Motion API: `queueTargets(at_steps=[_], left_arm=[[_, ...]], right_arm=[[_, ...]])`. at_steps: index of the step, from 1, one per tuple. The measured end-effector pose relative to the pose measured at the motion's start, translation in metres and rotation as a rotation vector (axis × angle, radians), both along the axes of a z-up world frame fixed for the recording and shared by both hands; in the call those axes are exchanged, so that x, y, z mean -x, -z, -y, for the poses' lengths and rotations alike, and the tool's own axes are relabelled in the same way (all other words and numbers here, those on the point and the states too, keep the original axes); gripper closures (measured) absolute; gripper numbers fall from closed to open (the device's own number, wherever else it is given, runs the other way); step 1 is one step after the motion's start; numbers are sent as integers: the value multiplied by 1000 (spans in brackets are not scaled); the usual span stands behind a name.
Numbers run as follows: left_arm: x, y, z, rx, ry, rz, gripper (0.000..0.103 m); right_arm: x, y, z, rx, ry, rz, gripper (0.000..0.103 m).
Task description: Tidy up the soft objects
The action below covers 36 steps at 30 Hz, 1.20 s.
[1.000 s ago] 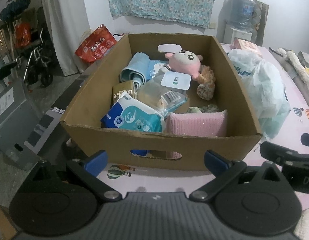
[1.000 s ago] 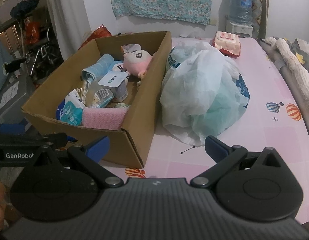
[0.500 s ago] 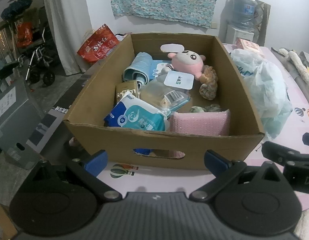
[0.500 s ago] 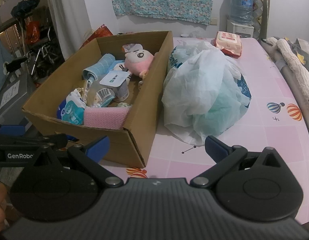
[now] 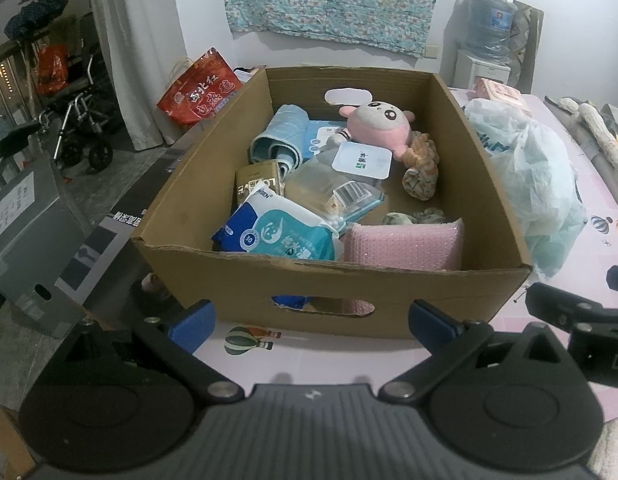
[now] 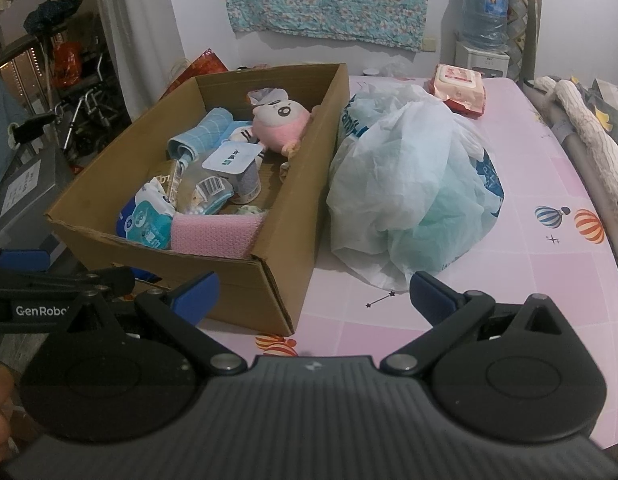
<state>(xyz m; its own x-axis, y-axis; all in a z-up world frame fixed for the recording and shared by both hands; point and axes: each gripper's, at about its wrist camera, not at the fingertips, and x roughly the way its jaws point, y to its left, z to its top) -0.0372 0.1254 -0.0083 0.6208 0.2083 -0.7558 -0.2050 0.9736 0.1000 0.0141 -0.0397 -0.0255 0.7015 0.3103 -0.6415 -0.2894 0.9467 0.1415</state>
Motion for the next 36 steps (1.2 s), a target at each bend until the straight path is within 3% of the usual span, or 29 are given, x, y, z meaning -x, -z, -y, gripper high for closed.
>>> queueTargets(at_steps=[36], left_arm=[[1, -1, 0, -2, -3, 1, 0]], right_arm=[[2, -3, -2, 1, -12, 8, 1]])
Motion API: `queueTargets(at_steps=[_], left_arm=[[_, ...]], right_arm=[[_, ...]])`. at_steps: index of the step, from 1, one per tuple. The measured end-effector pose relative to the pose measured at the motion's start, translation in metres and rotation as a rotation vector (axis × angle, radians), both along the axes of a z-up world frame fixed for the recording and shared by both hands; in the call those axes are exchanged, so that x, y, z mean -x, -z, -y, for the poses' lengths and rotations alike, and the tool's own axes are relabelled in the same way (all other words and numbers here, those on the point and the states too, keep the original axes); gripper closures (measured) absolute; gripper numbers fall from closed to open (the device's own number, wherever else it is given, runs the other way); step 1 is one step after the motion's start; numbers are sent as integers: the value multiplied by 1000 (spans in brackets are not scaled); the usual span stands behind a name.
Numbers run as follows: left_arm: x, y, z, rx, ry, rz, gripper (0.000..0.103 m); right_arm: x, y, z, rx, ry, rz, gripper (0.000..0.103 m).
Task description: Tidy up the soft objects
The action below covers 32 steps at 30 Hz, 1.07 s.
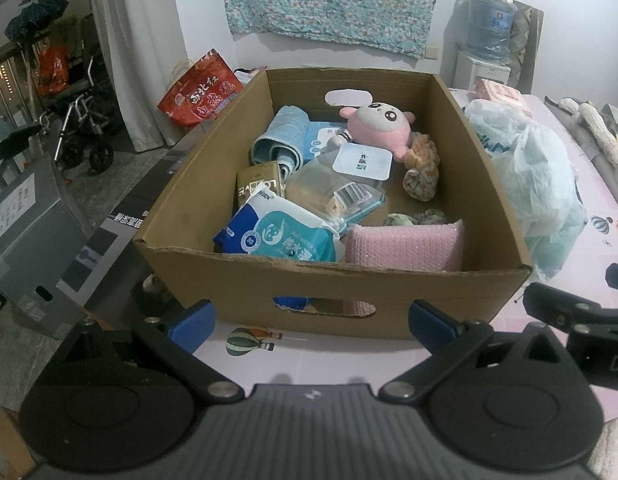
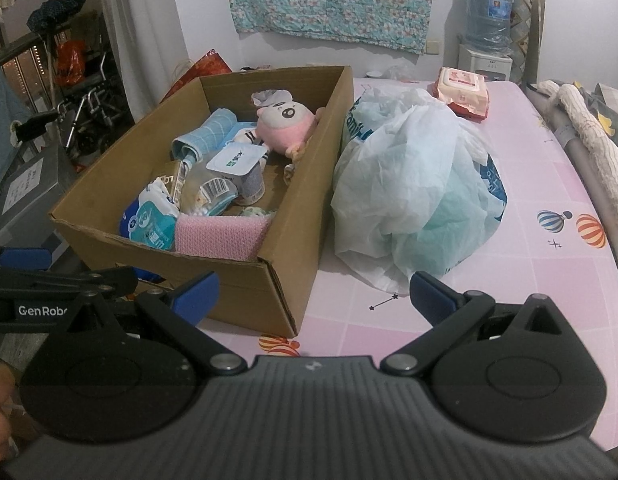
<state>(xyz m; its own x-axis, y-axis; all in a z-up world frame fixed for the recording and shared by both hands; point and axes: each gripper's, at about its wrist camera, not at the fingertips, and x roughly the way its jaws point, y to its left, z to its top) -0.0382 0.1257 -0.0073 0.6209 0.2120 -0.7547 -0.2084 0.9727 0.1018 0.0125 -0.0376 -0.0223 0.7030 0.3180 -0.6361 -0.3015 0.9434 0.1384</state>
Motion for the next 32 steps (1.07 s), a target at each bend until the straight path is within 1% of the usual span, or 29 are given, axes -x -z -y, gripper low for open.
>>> queueTargets(at_steps=[32], left_arm=[[3, -1, 0, -2, -3, -1, 0]], right_arm=[[0, 1, 1, 0, -2, -2, 1]])
